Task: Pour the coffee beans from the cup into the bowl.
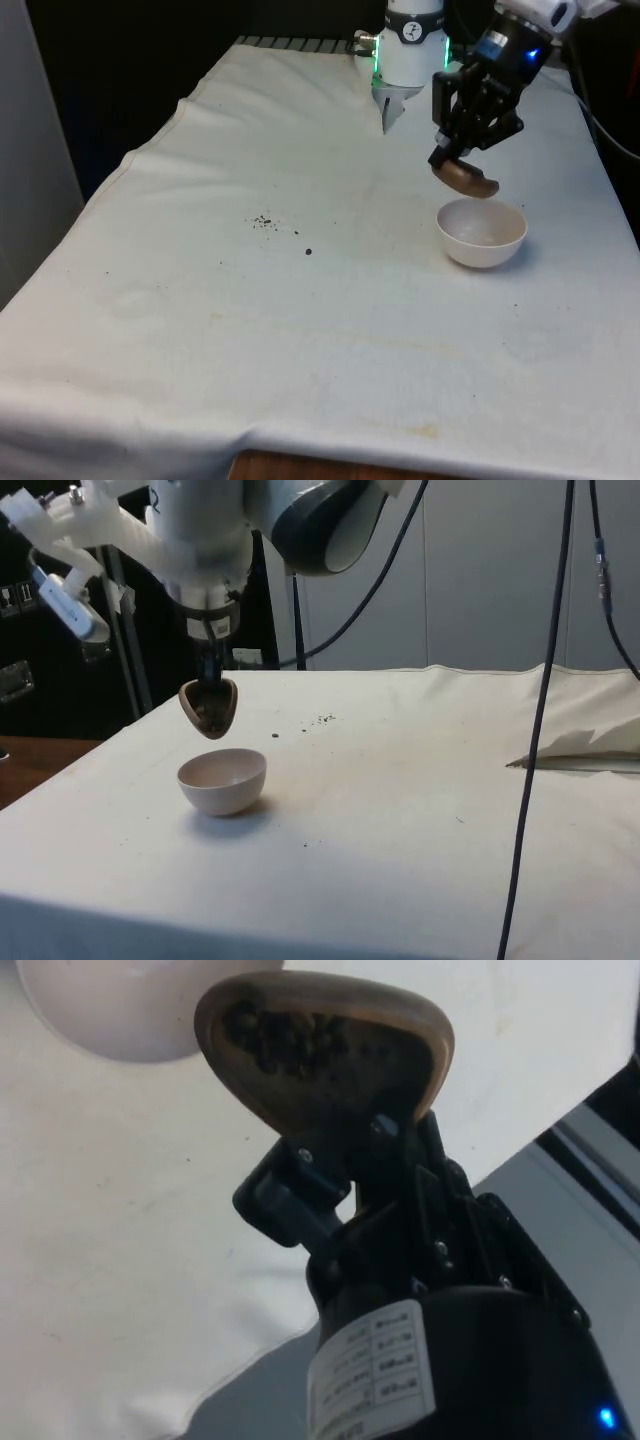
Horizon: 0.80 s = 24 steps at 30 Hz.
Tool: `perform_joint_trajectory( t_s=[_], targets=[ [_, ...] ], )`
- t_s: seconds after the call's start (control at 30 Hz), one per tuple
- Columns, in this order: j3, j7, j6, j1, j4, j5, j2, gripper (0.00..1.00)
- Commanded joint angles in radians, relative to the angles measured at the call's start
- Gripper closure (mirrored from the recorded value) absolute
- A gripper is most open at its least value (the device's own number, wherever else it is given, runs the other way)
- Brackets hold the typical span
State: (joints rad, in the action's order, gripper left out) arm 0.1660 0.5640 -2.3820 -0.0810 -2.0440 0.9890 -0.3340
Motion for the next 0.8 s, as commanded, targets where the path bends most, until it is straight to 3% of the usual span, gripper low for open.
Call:
perform_joint_trajectory(
  t_s=[0.0, 0.2, 0.23, 0.53, 0.57, 0.6, 0.77],
  targets=[
    [0.0, 0.023, 0.014, -0.008, 0.002, 0.029, 0.001, 1.0],
    [0.021, 0.067, 0.047, -0.005, -0.002, 0.099, 0.004, 1.0],
    [0.024, 0.058, 0.045, 0.0, 0.0, 0.086, 0.0, 1.0],
    [0.047, 0.115, 0.095, -0.008, -0.003, 0.179, 0.004, 1.0],
    [0.051, 0.105, 0.091, 0.0, -0.001, 0.168, 0.0, 1.0],
    [0.052, 0.122, 0.102, -0.008, -0.003, 0.188, 0.003, 1.0],
    [0.08, 0.168, 0.144, -0.007, -0.007, 0.24, 0.001, 1.0]
  ],
)
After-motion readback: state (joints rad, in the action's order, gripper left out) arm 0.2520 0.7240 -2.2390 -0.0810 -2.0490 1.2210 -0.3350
